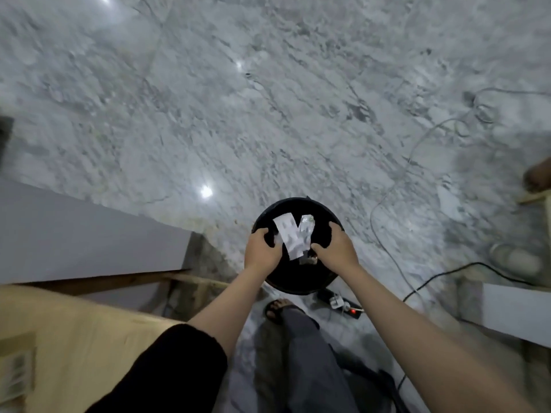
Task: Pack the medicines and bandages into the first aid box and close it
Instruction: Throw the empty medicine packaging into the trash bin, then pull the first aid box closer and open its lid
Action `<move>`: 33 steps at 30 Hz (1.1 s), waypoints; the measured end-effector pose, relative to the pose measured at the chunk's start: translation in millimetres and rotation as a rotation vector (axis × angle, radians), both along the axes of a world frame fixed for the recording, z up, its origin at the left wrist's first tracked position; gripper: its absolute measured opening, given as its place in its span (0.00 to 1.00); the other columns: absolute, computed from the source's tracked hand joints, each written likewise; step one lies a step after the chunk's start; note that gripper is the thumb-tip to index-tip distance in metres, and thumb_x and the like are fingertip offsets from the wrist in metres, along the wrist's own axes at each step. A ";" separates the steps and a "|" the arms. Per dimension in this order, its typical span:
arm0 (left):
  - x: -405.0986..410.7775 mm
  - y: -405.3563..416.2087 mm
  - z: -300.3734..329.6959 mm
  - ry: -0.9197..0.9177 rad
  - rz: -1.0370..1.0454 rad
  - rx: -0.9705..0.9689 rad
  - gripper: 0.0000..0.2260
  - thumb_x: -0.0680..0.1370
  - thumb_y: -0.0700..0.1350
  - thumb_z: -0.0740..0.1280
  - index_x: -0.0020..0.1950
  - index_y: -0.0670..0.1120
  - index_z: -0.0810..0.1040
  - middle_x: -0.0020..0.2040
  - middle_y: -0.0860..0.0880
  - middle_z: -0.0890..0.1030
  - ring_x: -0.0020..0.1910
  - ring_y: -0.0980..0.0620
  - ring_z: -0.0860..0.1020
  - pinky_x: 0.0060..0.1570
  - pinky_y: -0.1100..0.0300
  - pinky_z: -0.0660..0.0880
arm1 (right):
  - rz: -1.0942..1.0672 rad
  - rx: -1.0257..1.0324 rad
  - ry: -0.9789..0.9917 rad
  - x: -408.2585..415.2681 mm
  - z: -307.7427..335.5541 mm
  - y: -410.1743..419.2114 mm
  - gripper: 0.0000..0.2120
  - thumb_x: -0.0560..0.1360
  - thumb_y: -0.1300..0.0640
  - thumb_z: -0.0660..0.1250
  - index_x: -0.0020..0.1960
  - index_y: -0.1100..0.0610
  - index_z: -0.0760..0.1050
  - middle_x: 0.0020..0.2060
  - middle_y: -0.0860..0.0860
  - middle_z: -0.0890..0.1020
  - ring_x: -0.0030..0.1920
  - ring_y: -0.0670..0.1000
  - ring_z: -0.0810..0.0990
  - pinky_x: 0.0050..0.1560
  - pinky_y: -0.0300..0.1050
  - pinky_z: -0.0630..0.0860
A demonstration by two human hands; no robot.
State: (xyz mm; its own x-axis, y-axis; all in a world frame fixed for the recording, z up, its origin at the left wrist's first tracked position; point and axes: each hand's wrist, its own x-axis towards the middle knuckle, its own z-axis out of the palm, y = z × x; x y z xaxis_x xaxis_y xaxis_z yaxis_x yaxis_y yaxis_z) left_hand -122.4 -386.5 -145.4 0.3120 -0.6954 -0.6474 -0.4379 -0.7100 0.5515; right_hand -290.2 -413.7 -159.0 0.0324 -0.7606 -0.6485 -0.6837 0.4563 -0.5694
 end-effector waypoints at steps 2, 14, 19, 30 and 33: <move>0.5 -0.6 -5.5 -0.017 0.024 0.045 0.25 0.77 0.46 0.66 0.73 0.43 0.64 0.72 0.45 0.69 0.69 0.45 0.69 0.65 0.52 0.69 | -0.021 0.002 -0.008 -3.3 -2.4 -1.5 0.36 0.74 0.51 0.68 0.75 0.57 0.54 0.73 0.58 0.64 0.71 0.58 0.66 0.68 0.56 0.69; 30.7 38.2 82.9 -0.040 0.204 -0.341 0.21 0.78 0.46 0.63 0.71 0.45 0.66 0.71 0.49 0.67 0.69 0.50 0.68 0.66 0.53 0.69 | 0.090 -0.294 -0.164 69.8 69.9 22.2 0.28 0.77 0.51 0.64 0.73 0.56 0.60 0.70 0.54 0.70 0.69 0.54 0.69 0.65 0.49 0.70; 74.5 107.9 155.7 -0.073 0.399 -0.604 0.19 0.78 0.45 0.64 0.69 0.48 0.67 0.69 0.52 0.68 0.65 0.55 0.70 0.59 0.60 0.69 | 0.237 -0.493 -0.300 135.2 131.9 71.4 0.26 0.76 0.52 0.65 0.72 0.56 0.62 0.67 0.53 0.72 0.67 0.51 0.71 0.63 0.46 0.69; 186.7 380.4 256.2 -0.489 0.987 -0.836 0.16 0.75 0.41 0.66 0.63 0.43 0.74 0.63 0.44 0.75 0.58 0.49 0.75 0.61 0.52 0.72 | 0.825 -0.692 -0.594 273.0 240.0 277.3 0.23 0.74 0.57 0.67 0.68 0.59 0.68 0.62 0.56 0.77 0.62 0.55 0.75 0.59 0.45 0.70; 187.1 458.2 263.4 -0.583 1.109 -0.840 0.15 0.75 0.40 0.66 0.62 0.44 0.75 0.63 0.45 0.73 0.57 0.53 0.74 0.60 0.53 0.72 | 1.028 -0.698 -0.649 292.6 252.5 333.0 0.23 0.74 0.57 0.66 0.68 0.60 0.68 0.65 0.56 0.75 0.65 0.55 0.72 0.63 0.46 0.68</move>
State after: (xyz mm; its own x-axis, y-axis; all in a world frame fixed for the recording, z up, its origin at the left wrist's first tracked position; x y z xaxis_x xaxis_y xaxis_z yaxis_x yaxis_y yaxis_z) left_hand 64.7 71.7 118.0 0.9784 -0.0359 0.2035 -0.2010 -0.3938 0.8970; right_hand 2.5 -80.6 93.5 0.9089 -0.3689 0.1942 -0.0652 -0.5859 -0.8078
